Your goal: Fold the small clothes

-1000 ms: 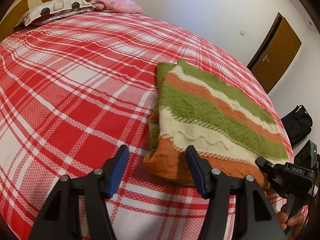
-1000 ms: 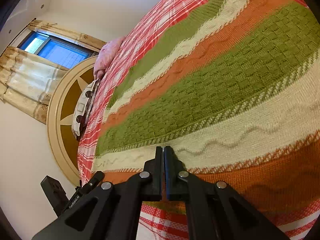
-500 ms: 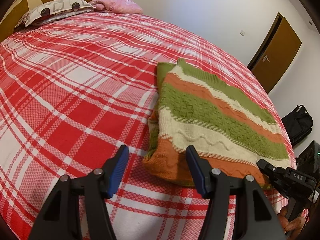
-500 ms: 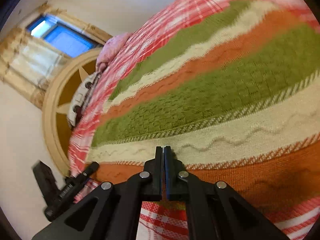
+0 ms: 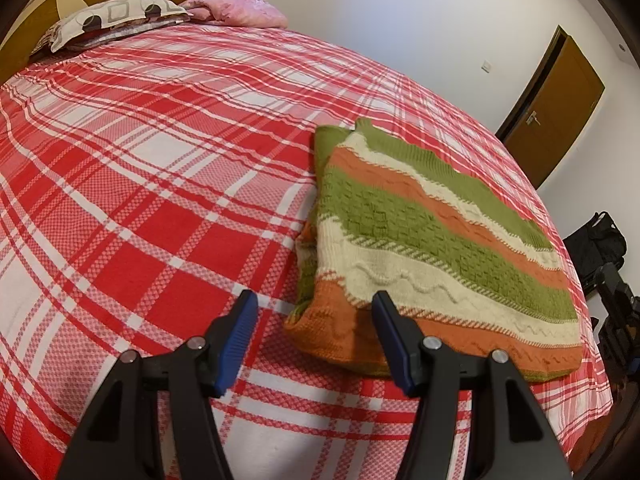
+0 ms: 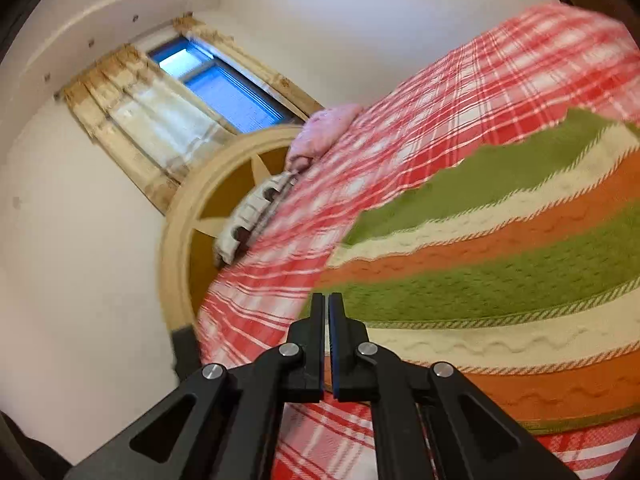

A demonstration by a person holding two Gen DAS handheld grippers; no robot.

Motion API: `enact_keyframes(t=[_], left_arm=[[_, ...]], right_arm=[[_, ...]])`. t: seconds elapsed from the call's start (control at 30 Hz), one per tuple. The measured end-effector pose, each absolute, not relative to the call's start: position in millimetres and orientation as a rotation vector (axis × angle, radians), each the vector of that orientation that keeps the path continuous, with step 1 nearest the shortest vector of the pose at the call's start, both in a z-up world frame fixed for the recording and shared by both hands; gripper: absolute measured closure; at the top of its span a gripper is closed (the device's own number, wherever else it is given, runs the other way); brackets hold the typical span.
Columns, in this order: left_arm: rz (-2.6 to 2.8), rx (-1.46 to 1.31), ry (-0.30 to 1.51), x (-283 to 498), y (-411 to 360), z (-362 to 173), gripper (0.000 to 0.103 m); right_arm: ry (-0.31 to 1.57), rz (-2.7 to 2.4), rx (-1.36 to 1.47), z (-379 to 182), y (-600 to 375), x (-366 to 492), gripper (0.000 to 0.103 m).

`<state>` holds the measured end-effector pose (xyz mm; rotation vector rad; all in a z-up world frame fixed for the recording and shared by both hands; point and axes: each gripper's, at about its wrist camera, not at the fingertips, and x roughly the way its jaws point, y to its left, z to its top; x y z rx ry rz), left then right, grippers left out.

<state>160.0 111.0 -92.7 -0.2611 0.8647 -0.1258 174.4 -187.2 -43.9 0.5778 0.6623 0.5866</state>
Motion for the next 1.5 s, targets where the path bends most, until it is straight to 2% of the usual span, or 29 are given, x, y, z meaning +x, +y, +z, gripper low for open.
enact_keyframes(t=[0.07, 0.1, 0.17, 0.2, 0.33, 0.8, 0.9, 1.07, 1.23, 1.5], left_arm=[[-0.126, -0.261, 0.864, 160.2, 110.9, -92.7, 0.041], [-0.127, -0.260, 0.864, 160.4, 110.5, -92.4, 0.041], [-0.129, -0.265, 0.865, 160.1, 110.6, -92.6, 0.041], [-0.130, -0.270, 0.865, 159.9, 111.1, -92.8, 0.041], [-0.134, -0.290, 0.867, 160.6, 113.7, -92.8, 0.041], [-0.159, -0.330, 0.816, 145.2, 122.1, -89.7, 0.041], [-0.163, -0.329, 0.809, 139.1, 122.7, -90.6, 0.041], [-0.182, -0.275, 0.775, 132.4, 109.9, -88.1, 0.041], [-0.214, -0.366, 0.803, 147.5, 111.8, -96.2, 0.041], [-0.238, -0.417, 0.781, 154.6, 108.7, -96.9, 0.043]], right_arm=[[0.662, 0.567, 0.499, -43.2, -180.3, 176.2, 0.100], [0.655, 0.565, 0.475, -44.1, -179.7, 176.9, 0.095], [0.655, 0.575, 0.486, -50.8, -185.9, 177.4, 0.026], [0.651, 0.596, 0.522, -56.1, -189.3, 178.7, 0.001], [0.649, 0.567, 0.597, -72.6, -197.7, 184.7, 0.001], [0.891, 0.373, 0.286, -77.3, -145.5, 227.1, 0.001], [0.882, 0.384, 0.181, -64.8, -119.9, 247.5, 0.001], [0.705, 0.317, 0.047, -24.6, -75.2, 268.2, 0.001], [0.882, 0.423, -0.008, -49.8, -36.3, 329.0, 0.001], [0.966, 0.401, -0.212, -89.7, 32.7, 374.2, 0.001]])
